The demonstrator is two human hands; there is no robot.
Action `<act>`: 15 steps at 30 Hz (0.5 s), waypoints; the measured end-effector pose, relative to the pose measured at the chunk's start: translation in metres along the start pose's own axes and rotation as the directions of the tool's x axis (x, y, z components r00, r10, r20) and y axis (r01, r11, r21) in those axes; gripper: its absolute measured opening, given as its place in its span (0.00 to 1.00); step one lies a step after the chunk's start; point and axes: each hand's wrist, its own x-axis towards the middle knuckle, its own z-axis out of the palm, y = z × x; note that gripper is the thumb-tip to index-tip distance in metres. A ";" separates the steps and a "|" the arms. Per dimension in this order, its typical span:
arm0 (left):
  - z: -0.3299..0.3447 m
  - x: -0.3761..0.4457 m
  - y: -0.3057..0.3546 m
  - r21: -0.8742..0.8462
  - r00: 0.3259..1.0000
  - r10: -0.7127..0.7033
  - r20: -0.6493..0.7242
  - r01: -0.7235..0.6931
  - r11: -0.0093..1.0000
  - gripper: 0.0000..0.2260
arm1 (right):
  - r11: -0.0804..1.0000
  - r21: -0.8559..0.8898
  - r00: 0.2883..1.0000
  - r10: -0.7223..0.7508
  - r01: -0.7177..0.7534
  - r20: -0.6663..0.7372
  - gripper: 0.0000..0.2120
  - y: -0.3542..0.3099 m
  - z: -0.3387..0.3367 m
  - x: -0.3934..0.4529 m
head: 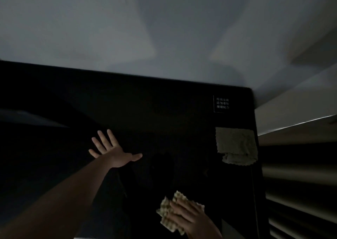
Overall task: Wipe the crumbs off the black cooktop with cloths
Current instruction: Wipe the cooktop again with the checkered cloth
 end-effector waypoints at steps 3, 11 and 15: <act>-0.003 -0.002 0.000 0.002 1.000 0.011 0.024 -0.011 1.000 0.73 | 0.991 0.127 0.994 0.060 -0.048 -0.090 0.21 0.027 -0.034 0.024; -0.003 0.001 0.001 0.007 0.999 0.017 0.038 -0.017 1.000 0.73 | 0.920 -0.012 0.893 0.377 -0.391 -0.247 0.44 0.155 -0.166 0.191; -0.002 0.004 0.003 0.011 0.999 0.016 0.038 -0.017 1.000 0.72 | 0.831 -0.022 0.803 0.530 -0.556 -0.271 0.43 0.206 -0.209 0.231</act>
